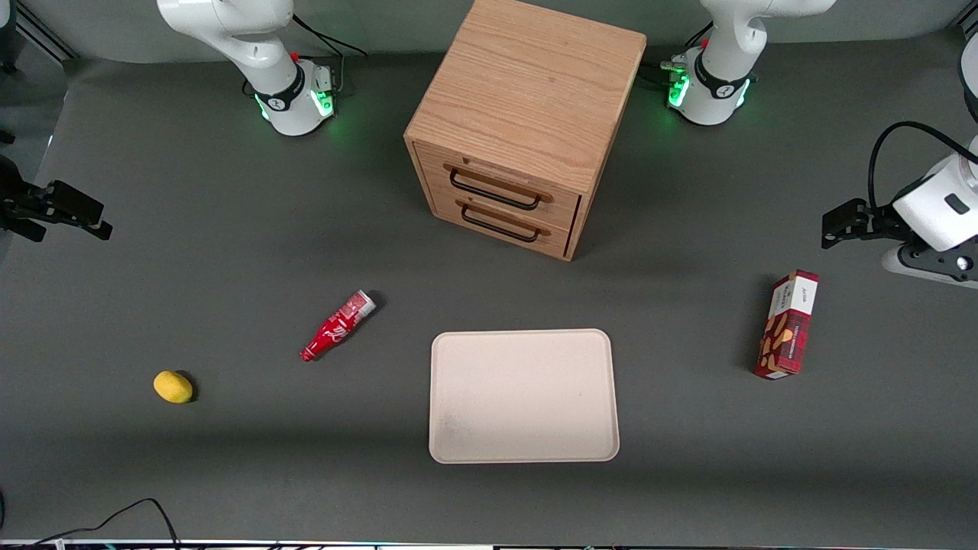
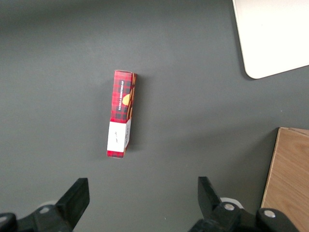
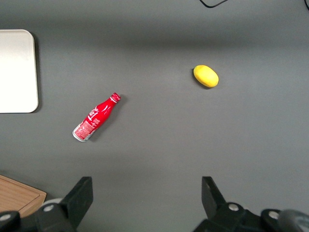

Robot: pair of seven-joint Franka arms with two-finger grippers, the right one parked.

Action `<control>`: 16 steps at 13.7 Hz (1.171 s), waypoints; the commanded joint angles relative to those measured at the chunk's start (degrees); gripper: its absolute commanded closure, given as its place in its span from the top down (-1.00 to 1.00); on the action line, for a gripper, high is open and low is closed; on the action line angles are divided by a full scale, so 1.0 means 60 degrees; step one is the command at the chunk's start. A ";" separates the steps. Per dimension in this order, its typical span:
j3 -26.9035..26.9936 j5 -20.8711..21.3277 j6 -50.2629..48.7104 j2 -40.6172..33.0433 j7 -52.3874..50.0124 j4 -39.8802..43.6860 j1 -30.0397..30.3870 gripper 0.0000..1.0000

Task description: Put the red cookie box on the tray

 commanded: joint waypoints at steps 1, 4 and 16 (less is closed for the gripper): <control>0.0185 0.0042 -0.0364 0.0277 0.0116 0.0376 -0.0120 1.00; 0.0185 -0.0002 -0.0379 0.0350 0.0043 0.0523 -0.0061 1.00; 0.0903 -0.0105 0.2327 0.1535 0.3029 -0.1878 0.0701 1.00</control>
